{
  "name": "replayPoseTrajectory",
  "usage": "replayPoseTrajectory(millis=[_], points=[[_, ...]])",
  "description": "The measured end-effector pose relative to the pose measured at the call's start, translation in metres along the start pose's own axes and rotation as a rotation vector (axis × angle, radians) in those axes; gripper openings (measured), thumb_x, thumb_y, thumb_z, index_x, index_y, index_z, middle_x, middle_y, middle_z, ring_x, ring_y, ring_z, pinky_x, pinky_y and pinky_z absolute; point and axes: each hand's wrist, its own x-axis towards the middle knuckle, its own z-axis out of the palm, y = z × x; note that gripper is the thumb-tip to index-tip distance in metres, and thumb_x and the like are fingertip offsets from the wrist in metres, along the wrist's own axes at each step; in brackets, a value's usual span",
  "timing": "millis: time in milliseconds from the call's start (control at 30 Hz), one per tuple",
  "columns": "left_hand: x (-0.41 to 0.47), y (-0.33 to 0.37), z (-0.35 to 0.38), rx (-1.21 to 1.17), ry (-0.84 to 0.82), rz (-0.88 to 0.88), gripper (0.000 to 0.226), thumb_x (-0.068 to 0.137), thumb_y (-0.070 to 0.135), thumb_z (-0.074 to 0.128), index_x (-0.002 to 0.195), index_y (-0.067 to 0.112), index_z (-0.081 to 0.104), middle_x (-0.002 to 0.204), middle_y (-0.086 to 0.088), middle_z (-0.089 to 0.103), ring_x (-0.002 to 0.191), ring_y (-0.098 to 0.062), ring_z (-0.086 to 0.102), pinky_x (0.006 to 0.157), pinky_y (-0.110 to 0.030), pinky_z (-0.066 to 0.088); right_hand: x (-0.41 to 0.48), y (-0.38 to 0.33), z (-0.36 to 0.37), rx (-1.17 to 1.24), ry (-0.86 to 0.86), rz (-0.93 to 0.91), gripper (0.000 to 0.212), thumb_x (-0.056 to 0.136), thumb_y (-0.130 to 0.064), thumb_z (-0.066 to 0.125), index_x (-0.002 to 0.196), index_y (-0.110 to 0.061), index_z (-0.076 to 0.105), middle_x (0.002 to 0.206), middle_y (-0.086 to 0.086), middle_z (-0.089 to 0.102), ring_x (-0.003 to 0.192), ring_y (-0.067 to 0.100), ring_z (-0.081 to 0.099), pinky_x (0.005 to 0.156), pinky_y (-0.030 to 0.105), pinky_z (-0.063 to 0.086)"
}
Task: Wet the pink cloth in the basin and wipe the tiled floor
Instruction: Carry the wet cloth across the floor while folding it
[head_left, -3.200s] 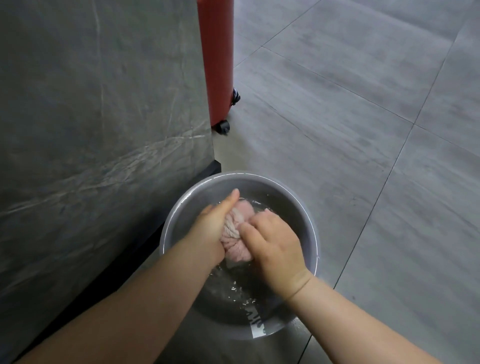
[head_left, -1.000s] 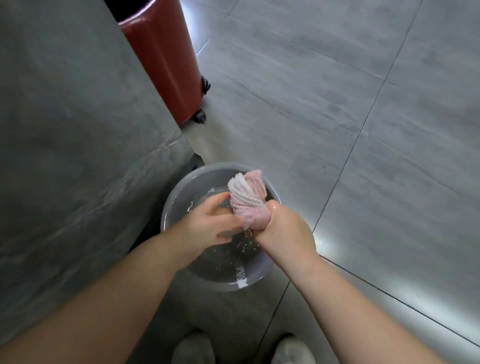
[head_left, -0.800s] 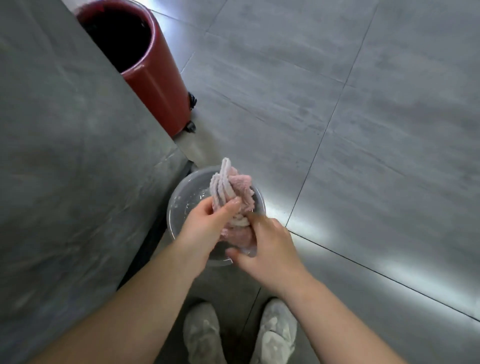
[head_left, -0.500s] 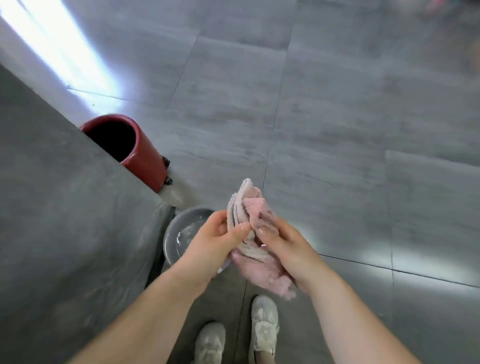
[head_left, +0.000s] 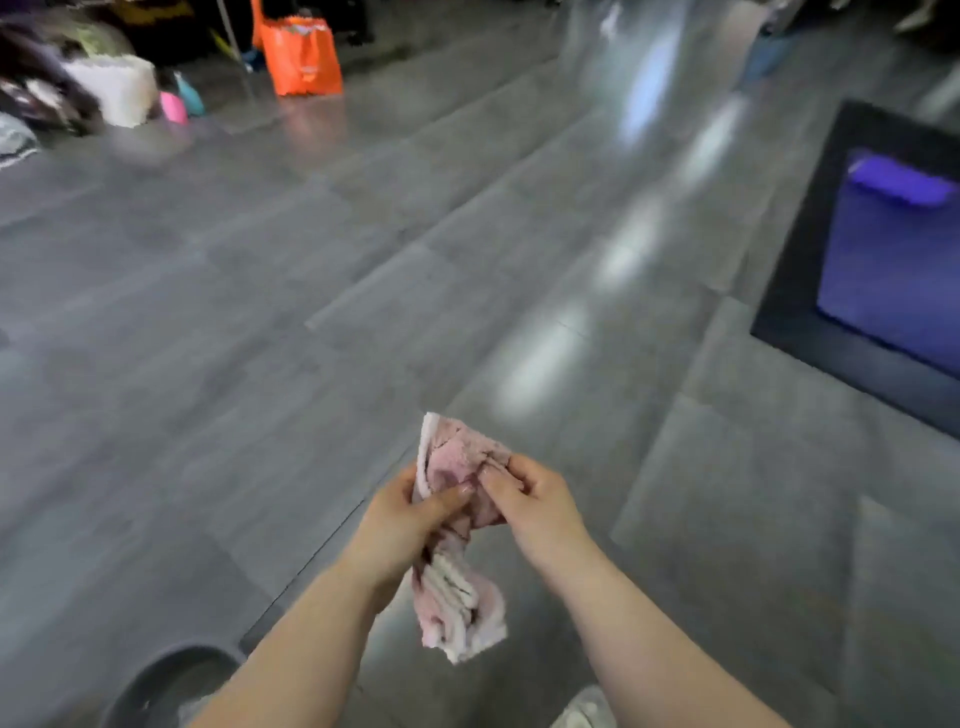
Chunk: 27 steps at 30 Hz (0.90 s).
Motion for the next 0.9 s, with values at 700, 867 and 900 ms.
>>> replayPoseTrajectory(millis=[700,867,900], points=[[0.011,-0.142,0.611,0.246,-0.784,-0.329,0.014,0.087,0.012,0.053,0.089,0.008,0.067,0.078,-0.006,0.074,0.073,-0.016,0.070,0.068,-0.023,0.057,-0.218,0.178,-0.511,0.381,0.915,0.239,0.033,0.083,-0.007,0.062,0.109,-0.019,0.045,0.114,0.006,0.051,0.088,0.000,0.051,0.064,-0.003,0.042],[0.042,-0.160,0.742,0.181,-0.871,-0.411,0.018,0.088,0.008,0.050,0.095,-0.001,0.063,0.072,-0.010,0.074,0.065,-0.019,0.072,0.053,-0.022,0.056,-0.221,0.200,-0.633,0.312,0.983,0.252,0.054,0.080,-0.010,0.066,0.127,-0.016,0.041,0.122,0.006,0.046,0.088,-0.004,0.051,0.064,0.001,0.045],[0.049,-0.161,0.772,0.185,-0.908,-0.408,0.017,0.087,0.010,0.050,0.093,0.001,0.064,0.072,-0.010,0.075,0.066,-0.019,0.072,0.054,-0.023,0.056,-0.222,0.201,-0.661,0.292,1.007,0.261,0.056,0.079,-0.012,0.068,0.128,-0.017,0.040,0.125,0.007,0.046,0.091,0.001,0.053,0.065,0.004,0.046]])
